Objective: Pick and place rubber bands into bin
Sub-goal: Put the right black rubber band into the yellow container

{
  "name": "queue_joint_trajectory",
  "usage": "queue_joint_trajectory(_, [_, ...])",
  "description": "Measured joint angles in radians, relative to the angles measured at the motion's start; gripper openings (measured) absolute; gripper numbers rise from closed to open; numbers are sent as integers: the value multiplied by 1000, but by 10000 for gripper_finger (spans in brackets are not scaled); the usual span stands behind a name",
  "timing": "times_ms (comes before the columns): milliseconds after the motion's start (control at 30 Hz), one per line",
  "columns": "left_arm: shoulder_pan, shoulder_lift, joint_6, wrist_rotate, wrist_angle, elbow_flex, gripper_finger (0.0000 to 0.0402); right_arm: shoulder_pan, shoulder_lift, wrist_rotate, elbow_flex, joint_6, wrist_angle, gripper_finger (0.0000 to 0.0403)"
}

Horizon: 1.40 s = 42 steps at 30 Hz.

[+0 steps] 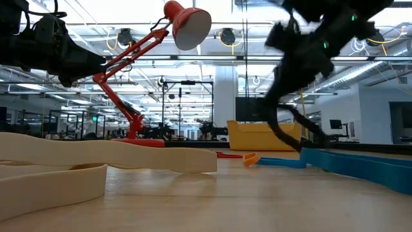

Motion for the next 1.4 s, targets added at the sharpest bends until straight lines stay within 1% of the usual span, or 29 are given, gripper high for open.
queue_joint_trajectory(167, [0,0,0,-8,2,0,173,-49,-166,75,1,-76,60,1])
queue_joint_trajectory(233, [0,0,0,-8,2,0,173,-72,-222,99,1,-125,120,1])
queue_joint_trajectory(300, [0,0,0,-9,2,0,173,-102,-260,101,1,-189,198,1])
queue_joint_trajectory(400, [0,0,0,-11,2,0,173,-146,-293,98,1,-270,359,1])
queue_joint_trajectory(533, [0,0,0,-28,3,0,173,-199,-301,98,1,-387,582,1])
queue_joint_trajectory(600, [0,0,0,-29,3,0,173,-227,-301,97,1,-437,649,1])
queue_joint_trajectory(667, [0,0,0,-29,3,0,173,-258,-301,97,1,-471,679,0])
queue_joint_trajectory(833, [0,0,0,-34,3,0,173,-359,-295,97,1,-469,626,0])
queue_joint_trajectory(933, [0,0,0,-37,3,0,173,-424,-275,97,2,-435,530,0])
queue_joint_trajectory(1067, [0,0,0,-82,5,0,173,-498,-225,97,2,-418,409,0])
queue_joint_trajectory(1233, [0,0,4,-104,6,0,173,-558,-141,93,2,-416,311,0])
queue_joint_trajectory(1400, [0,0,20,-105,6,0,173,-585,-48,92,2,-417,289,0])
